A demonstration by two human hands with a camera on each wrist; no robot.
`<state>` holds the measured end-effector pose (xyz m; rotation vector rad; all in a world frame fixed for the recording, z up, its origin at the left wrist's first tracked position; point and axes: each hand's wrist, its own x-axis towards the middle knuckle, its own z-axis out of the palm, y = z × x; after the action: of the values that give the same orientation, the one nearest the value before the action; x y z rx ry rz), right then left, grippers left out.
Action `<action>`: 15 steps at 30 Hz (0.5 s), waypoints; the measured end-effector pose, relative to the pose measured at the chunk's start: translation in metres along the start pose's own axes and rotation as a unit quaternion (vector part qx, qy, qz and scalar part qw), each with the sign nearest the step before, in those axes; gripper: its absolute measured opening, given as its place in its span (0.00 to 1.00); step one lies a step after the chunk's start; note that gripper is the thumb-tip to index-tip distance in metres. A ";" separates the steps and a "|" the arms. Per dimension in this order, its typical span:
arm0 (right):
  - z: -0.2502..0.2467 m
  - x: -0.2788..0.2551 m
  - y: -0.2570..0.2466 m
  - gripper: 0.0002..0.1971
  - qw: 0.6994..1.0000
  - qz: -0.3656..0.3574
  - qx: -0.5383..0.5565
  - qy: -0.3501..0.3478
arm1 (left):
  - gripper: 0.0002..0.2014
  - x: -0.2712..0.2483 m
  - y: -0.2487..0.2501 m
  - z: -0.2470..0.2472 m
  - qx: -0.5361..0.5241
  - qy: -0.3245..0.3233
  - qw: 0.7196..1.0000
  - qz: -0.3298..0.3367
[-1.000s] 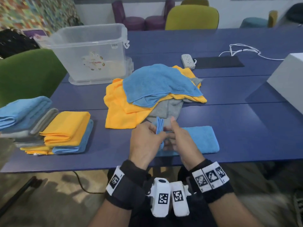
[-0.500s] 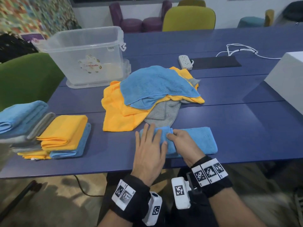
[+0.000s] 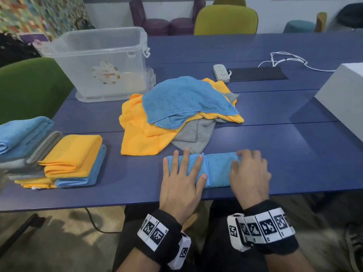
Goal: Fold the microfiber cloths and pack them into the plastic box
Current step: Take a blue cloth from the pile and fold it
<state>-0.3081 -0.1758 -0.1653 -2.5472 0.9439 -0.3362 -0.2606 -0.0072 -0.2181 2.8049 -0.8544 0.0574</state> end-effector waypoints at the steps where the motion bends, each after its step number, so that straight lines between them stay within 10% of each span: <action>1: -0.005 0.000 0.004 0.16 0.999 0.030 -0.039 0.003 | 0.29 0.001 0.000 0.001 0.005 0.001 1.000 -0.001; 15: -0.021 0.020 0.027 0.21 0.978 0.136 0.040 -0.153 | 0.29 0.001 0.004 -0.001 0.016 0.011 1.000 -0.014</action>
<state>-0.3156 -0.2139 -0.1569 -2.2723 1.1106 0.0945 -0.2619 -0.0113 -0.2166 2.8392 -0.8170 0.0993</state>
